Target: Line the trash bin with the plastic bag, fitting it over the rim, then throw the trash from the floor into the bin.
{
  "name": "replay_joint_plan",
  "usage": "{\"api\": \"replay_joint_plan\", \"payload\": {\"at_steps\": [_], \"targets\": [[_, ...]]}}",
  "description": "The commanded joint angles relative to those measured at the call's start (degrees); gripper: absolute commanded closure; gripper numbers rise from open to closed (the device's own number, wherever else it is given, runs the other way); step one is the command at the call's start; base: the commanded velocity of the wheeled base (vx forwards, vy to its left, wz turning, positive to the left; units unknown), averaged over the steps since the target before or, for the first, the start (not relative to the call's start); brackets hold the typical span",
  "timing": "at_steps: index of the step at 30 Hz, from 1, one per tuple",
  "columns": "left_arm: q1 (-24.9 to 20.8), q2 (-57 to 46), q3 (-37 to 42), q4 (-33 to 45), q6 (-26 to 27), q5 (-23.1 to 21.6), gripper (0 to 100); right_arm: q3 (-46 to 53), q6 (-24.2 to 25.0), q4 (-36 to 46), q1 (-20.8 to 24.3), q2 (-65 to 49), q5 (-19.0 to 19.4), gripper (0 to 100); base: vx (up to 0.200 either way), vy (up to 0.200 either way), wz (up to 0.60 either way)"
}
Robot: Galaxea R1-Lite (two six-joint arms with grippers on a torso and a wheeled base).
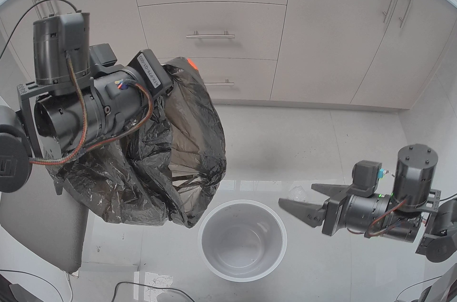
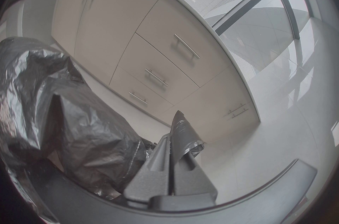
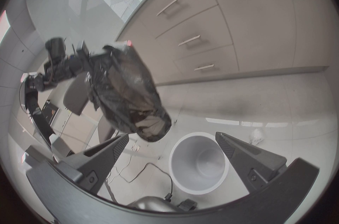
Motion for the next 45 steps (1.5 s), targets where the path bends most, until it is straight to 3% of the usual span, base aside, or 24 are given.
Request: {"api": "replay_joint_plan", "payload": {"at_steps": [1,9,11,15,18,34,45], "targets": [[-2.97,1.41,-1.15,0.34,-2.59,0.28,100,2.6,-0.08,-3.3,3.52,7.05,-0.25,0,0.0,0.0,0.0],[-7.37,-1.76,-1.33,0.87,-4.97,0.28,100,5.77,0.09,-16.92,4.22,16.54,-0.43,0,0.0,0.0,0.0],[-10.71,-4.13,-1.33,2.36,-6.11,0.28,100,6.91,0.18,-22.54,5.54,20.68,-0.95,0,0.0,0.0,0.0],[-13.34,-6.24,-1.33,4.38,-6.37,0.1,100,7.61,0.01,-29.75,6.6,25.86,-4.82,0,0.0,0.0,0.0],[-14.31,-6.59,-1.33,4.65,-6.9,0.19,100,8.14,-0.08,-33.18,6.68,27.62,-5.52,0,0.0,0.0,0.0],[-15.98,-6.42,-0.89,5.17,-7.08,-0.16,100,8.58,-0.26,-36.17,6.86,27.88,-5.88,0,0.0,0.0,0.0],[-16.77,-6.06,-0.89,5.17,-8.31,-0.6,100,9.02,0.36,-37.84,10.02,30.96,-10.8,0,0.0,0.0,0.0]]}}
